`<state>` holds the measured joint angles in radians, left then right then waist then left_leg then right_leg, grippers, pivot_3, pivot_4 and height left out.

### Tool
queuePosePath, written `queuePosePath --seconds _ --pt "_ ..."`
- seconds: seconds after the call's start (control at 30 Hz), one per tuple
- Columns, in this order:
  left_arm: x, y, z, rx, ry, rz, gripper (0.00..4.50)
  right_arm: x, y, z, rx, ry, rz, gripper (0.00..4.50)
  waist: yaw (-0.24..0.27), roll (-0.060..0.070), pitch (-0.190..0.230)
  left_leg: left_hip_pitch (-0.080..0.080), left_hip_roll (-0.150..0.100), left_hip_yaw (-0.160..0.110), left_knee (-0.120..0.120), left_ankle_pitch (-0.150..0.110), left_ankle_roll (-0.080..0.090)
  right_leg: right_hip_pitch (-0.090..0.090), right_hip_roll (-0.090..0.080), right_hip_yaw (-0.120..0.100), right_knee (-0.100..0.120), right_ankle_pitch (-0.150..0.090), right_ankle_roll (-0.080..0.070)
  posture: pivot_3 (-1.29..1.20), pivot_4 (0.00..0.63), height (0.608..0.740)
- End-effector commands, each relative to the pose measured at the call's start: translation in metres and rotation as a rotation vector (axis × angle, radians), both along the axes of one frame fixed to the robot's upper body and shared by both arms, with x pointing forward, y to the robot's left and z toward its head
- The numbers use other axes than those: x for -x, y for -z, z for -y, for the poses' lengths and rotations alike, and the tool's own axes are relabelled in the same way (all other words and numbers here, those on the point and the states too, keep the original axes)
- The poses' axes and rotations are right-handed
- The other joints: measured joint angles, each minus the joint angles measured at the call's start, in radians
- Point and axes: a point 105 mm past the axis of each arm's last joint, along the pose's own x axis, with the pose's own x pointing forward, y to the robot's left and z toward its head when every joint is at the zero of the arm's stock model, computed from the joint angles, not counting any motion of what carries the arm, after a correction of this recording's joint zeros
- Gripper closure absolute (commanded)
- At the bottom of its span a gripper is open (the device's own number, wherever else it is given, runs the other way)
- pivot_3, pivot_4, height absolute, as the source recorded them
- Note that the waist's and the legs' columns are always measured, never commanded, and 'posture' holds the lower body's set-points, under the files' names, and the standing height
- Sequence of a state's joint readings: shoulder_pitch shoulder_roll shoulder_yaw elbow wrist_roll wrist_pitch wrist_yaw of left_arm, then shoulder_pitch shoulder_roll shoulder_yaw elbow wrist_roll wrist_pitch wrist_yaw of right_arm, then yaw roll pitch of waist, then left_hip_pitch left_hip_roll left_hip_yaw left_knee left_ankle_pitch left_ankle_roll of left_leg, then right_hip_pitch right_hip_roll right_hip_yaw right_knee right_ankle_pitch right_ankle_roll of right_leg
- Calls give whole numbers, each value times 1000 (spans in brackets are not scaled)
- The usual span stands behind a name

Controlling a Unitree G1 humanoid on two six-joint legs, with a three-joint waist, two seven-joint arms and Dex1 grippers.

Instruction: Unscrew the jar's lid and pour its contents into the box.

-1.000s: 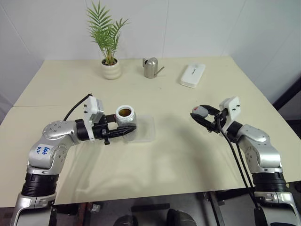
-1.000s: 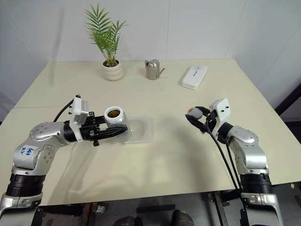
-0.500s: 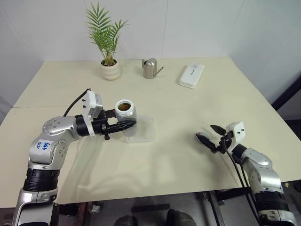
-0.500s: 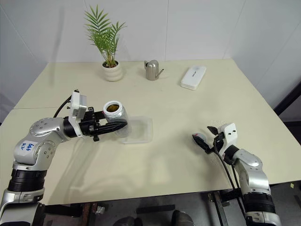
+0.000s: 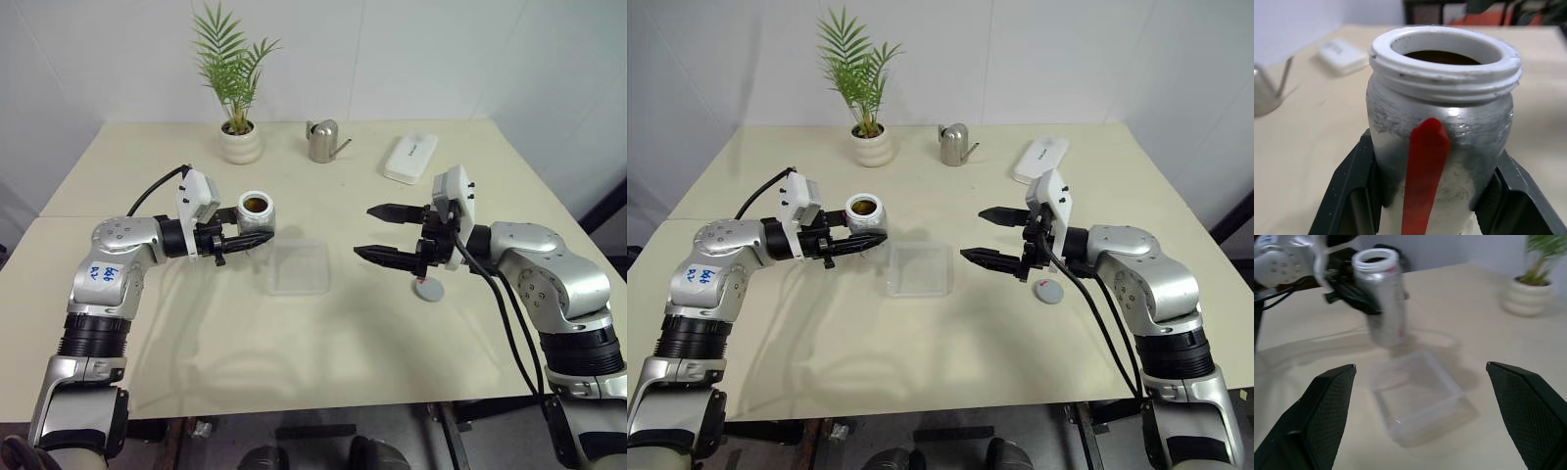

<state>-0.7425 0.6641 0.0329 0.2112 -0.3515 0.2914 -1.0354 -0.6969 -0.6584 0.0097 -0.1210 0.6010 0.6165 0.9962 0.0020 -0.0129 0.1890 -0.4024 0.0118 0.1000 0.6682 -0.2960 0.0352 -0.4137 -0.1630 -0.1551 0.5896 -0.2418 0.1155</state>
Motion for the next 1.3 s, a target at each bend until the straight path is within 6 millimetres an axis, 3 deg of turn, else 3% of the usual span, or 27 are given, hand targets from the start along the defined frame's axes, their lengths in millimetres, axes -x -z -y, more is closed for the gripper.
queuePosePath --seconds 0.03,0.13,0.23,0.27,0.4,0.5,0.6,0.77,0.93,1.17,1.27,1.3 --pt "-14 -13 -3 -86 -78 117 2589 10 -1 -6 52 -43 52 12 6 0 0 -1 0 0 0 0 0 0 0 -1 0 0 0 0 150 740" --pt "-22 -21 0 -119 -135 216 2589 11 6 -4 54 -25 43 12 9 0 0 -2 -1 1 0 0 0 -1 0 -2 -1 0 0 0 150 740" --pt "-32 -36 4 -280 -233 527 2589 11 10 2 41 20 39 12 19 0 0 -3 -1 4 0 0 0 0 0 -3 -2 0 0 0 150 740" --pt "-39 -34 6 -460 -285 691 2589 10 10 5 25 45 39 12 19 0 0 -3 -1 5 0 0 0 0 0 -3 -2 0 0 0 150 740" --pt "-44 -37 31 -828 -273 1249 2589 8 10 12 -22 105 30 12 23 0 0 -2 -2 7 0 0 0 0 0 -2 -1 0 0 0 150 740" --pt "-42 -37 48 -954 -195 1594 2589 8 10 12 -40 117 23 12 23 0 0 -2 -1 6 0 0 1 -1 -1 -2 -1 1 1 0 150 740" --pt "-44 -38 59 -969 -189 1823 2589 10 12 9 -53 120 15 12 24 0 0 -3 -1 4 -1 -1 2 -2 -1 -1 -1 0 1 0 150 740" --pt "-47 -29 67 -984 -180 2007 2589 9 9 6 -89 138 15 12 21 0 0 -3 -1 5 -1 -2 3 -3 -1 -1 -1 0 1 0 150 740" --pt "-46 -16 68 -971 -126 2031 2589 10 7 4 -109 144 13 12 21 0 0 -3 0 6 -1 -2 3 -4 -1 -1 0 0 1 0 150 740" --pt "-43 -17 63 -957 -139 2041 2589 8 4 9 -129 162 11 12 22 0 0 -3 0 5 0 -2 3 -4 -2 -1 1 0 1 0 150 740" --pt "-41 -17 63 -916 -137 1987 2589 8 5 9 -128 161 9 12 22 0 0 -3 0 5 0 -2 3 -4 -2 -1 1 0 1 0 150 740" --pt "-42 -18 57 -891 -158 1897 2589 9 6 8 -128 155 5 12 22 0 0 -3 0 5 0 -2 3 -4 -2 -1 1 0 1 0 150 740"
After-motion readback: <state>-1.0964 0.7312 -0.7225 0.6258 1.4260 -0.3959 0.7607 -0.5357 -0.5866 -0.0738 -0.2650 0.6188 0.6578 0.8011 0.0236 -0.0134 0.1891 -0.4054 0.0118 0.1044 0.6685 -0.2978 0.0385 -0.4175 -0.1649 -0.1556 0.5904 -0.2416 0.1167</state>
